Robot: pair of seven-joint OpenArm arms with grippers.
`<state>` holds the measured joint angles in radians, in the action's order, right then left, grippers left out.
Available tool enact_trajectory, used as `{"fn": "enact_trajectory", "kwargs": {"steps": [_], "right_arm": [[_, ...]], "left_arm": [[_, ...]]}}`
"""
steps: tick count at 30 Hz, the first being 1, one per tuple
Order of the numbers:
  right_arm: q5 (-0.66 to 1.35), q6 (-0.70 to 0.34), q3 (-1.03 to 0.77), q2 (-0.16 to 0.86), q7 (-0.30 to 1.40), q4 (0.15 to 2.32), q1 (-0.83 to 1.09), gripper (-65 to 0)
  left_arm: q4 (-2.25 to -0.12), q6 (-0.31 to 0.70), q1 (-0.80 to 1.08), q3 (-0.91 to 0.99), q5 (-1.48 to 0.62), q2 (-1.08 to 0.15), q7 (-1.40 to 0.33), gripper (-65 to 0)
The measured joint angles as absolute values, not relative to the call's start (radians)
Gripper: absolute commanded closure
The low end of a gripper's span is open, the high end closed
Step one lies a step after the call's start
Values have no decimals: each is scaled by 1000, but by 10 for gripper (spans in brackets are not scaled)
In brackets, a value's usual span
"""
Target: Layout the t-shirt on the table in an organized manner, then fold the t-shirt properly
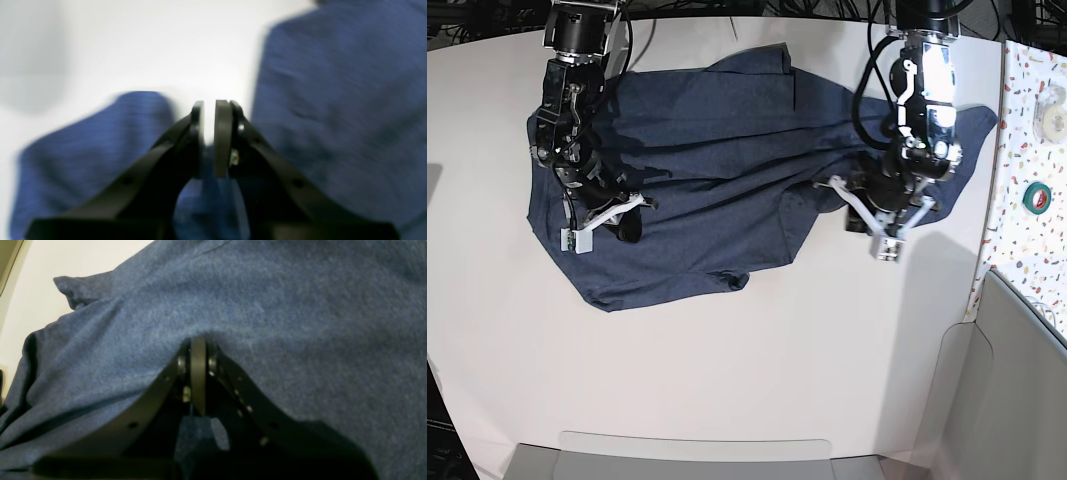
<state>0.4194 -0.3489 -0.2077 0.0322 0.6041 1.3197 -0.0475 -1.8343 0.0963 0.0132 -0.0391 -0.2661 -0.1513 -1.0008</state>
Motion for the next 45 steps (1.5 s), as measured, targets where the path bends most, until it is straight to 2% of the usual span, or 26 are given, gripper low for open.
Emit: {"fn": "enact_trajectory", "kwargs": {"steps": [9,21,26,33,41,45], "right_arm": [[419,-349,-208,33,604,1320,-47,0],[419,-349,-208,33,604,1320,-47,0],[420,-349,-208,33,604,1319,-47,0],[420,-349,-207,33,598,1320,-44,0],[422,-349,-207,34,597,1320,-41,0],[425,-349,-207,36,597,1320,-39,0]], "left_arm": [[-1695,97,21,35,-265,-152,-1012,-43],[-1666,90,16,38,-263,-218,-996,-43],[-1534,89,-46,41,-265,-251,-936,-43],[-1349,-27,-67,116,-284,-287,-688,-43],[-1320,-102,-70,121,-283,-330,-659,-41],[-1431,-113,-37,167,-274,-321,-727,-43]]}}
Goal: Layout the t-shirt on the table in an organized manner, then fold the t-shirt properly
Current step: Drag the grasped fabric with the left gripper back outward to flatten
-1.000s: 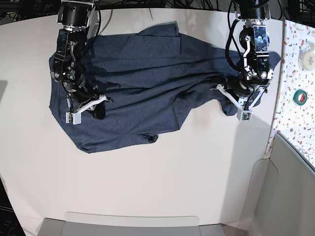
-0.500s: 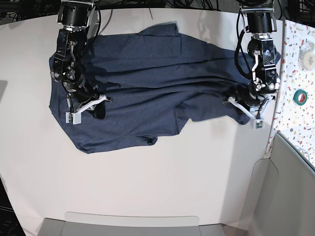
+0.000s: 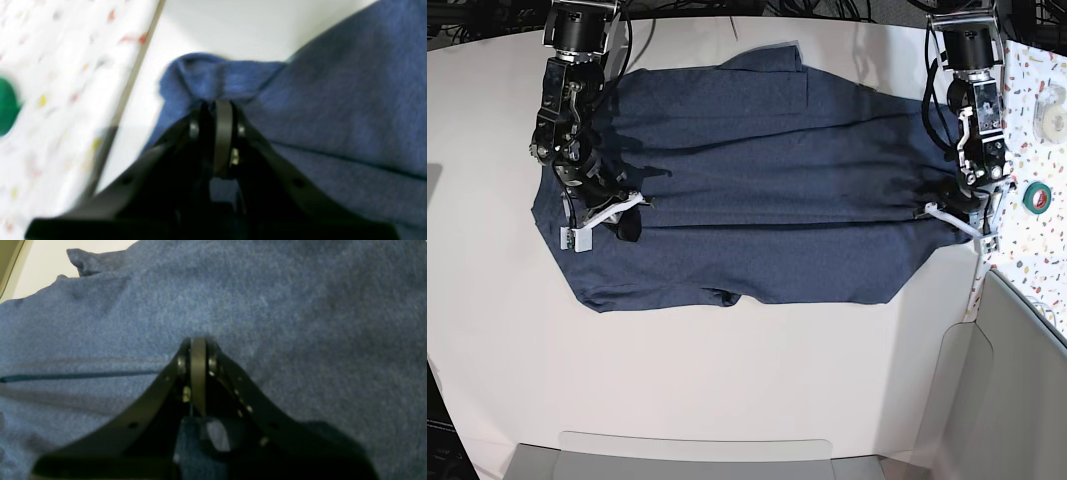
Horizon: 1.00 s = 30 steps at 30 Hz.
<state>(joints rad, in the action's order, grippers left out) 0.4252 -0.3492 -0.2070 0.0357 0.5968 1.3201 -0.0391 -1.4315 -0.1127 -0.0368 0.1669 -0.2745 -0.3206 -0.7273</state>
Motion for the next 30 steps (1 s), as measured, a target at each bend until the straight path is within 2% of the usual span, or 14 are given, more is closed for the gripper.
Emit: {"fn": "enact_trajectory", "kwargs": {"steps": [6,9,12,14,25,30], "right_arm": [[426,-349,-207,35,597,1320,-39,0],[426,-349,-207,35,596,1321,-39,0],[426,-349,-207,35,597,1322,-38,0],[426,-349,-207,35,597,1323,-39,0],[426,-349,-208,33,596,1324,-36,0],[425,-349,-208,33,596,1324,-36,0]], "left_arm": [[-1583,-118,-15,201,-260,-305,-709,-55],[-1566,-109,-63,192,-271,-281,-724,-111],[-1486,-120,-142,192,-264,-261,-715,-194],[-1434,-118,-186,192,-265,-259,-714,-220],[-1145,-117,-367,196,-276,-246,-713,-226],[-1110,-120,-366,196,-402,-236,-782,-267]]}}
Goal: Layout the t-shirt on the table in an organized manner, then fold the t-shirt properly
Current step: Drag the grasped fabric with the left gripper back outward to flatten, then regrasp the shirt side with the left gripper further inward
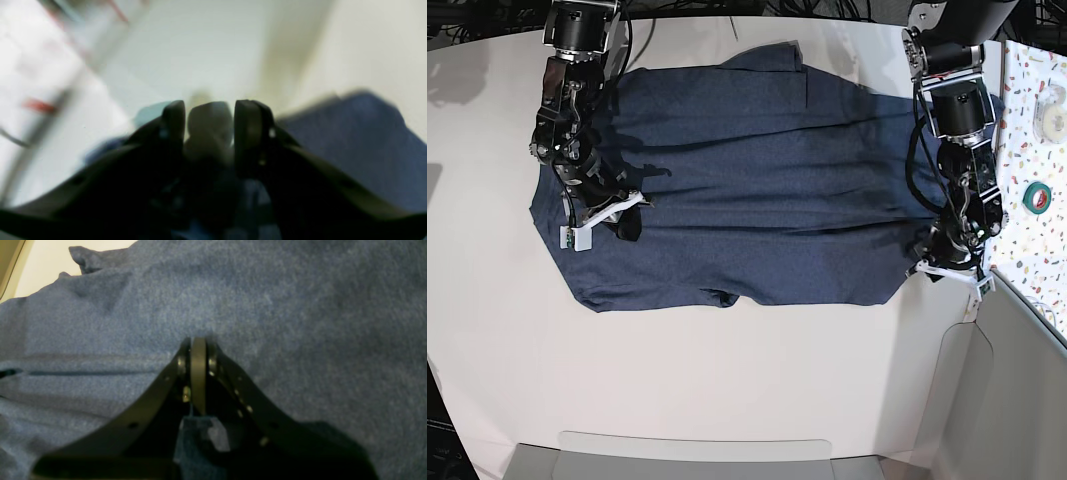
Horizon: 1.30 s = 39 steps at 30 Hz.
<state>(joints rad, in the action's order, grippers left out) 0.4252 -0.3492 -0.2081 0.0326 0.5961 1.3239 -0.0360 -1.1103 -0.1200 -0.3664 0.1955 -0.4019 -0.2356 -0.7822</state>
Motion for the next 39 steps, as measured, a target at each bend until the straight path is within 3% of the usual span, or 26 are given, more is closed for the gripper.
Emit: {"fn": "enact_trajectory", "kwargs": {"steps": [5,10,16,24,28,39], "right_arm": [[425,-349,-208,32,596,1324,-36,0],[425,-349,-208,33,596,1324,-36,0],[425,-349,-207,32,592,1324,-33,0],[426,-349,-207,33,582,1324,-27,0],[426,-349,-208,33,582,1324,-27,0],[426,-350,-208,33,582,1324,-27,0]], "left_arm": [[-1103,-120,-377,196,-455,-239,-828,-268],[-1129,-121,-380,61,-449,-250,-871,-267],[-1337,-117,-294,-78,-471,-232,-1009,-267],[-1554,-112,-257,-93,-690,-230,-1158,-249],[-1570,-113,-220,-91,-708,-233,-1181,-205],[-1636,-112,-148,-89,-710,-286,-1151,-202]]}}
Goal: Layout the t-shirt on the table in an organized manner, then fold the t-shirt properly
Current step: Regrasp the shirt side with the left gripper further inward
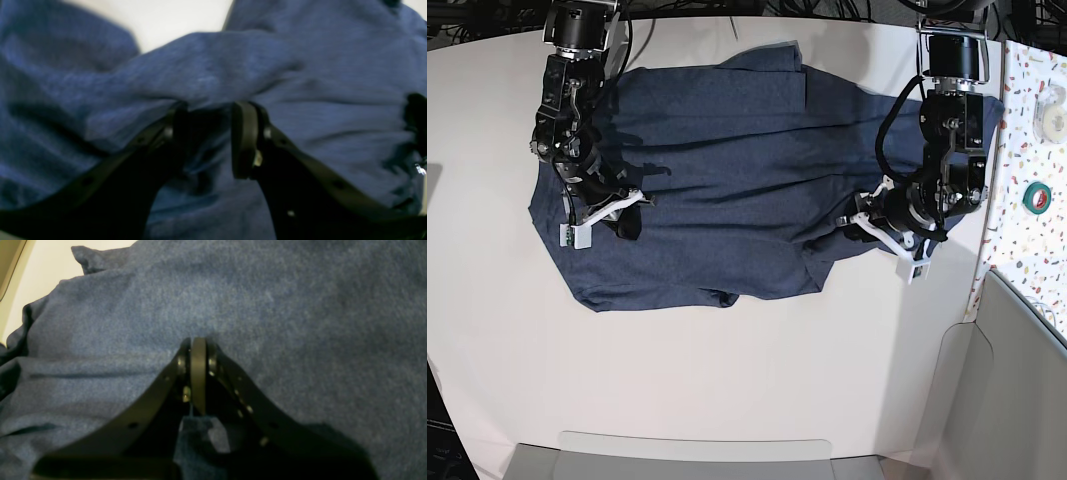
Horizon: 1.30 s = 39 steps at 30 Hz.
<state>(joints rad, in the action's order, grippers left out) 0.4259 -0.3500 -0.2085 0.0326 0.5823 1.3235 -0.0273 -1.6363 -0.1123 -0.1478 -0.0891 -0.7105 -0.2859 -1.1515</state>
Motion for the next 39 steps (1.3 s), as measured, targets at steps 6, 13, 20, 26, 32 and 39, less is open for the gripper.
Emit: {"fn": "enact_trajectory", "kwargs": {"steps": [6,13,20,26,32,39], "right_arm": [[426,-350,-208,32,582,1324,-27,0],[428,-350,-208,32,581,1326,-22,0],[427,-350,-208,32,578,1327,-18,0],[430,-350,-208,32,574,1327,-14,0],[434,-350,-208,32,573,1327,-14,0],[434,-350,-208,33,573,1327,-13,0]], "left_arm": [[-1727,-117,-161,-86,-710,-297,-1140,-208],[-1614,-127,-250,-95,-704,-297,-1044,-297],[-1394,-127,-336,-97,-705,-297,-1047,-298],[-1358,-124,-333,-97,-710,-297,-1047,-299],[-1358,-124,-324,-97,-709,-296,-1048,-299],[-1360,-124,-260,-97,-712,-297,-1069,-299]]}}
